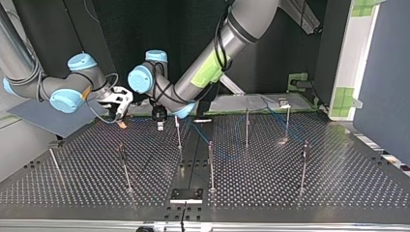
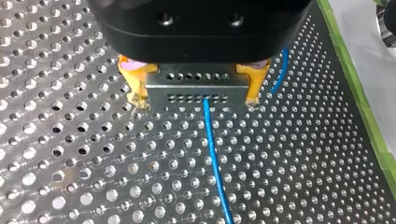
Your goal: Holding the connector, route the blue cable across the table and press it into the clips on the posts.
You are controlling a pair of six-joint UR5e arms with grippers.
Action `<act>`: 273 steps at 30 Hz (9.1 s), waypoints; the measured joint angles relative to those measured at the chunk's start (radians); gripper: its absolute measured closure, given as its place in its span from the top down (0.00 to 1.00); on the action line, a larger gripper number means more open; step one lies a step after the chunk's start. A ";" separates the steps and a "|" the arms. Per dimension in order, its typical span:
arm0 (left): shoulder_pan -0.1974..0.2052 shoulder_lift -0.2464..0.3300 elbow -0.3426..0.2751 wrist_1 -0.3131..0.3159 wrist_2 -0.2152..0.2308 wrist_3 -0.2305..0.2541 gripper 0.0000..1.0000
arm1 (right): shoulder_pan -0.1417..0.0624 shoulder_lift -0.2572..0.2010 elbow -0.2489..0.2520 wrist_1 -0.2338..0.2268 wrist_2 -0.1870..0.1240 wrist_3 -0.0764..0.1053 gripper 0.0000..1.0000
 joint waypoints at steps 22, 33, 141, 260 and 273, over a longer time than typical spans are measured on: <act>-0.018 0.008 0.004 -0.050 -0.051 0.053 0.03 | -0.003 -0.011 -0.027 0.031 -0.002 -0.016 0.00; -0.024 0.082 0.015 -0.106 -0.060 0.102 0.03 | -0.007 -0.112 -0.047 0.103 -0.040 -0.003 0.00; 0.008 0.253 0.051 -0.231 0.095 0.137 1.00 | -0.093 -0.234 -0.175 0.192 -0.168 0.060 0.00; -0.111 0.525 -1.135 0.940 -0.375 -0.044 1.00 | -0.096 -0.230 -0.175 0.204 -0.172 0.054 0.00; -0.110 0.532 -1.265 1.070 -0.375 -0.044 1.00 | -0.120 -0.230 -0.175 0.201 -0.166 0.047 0.00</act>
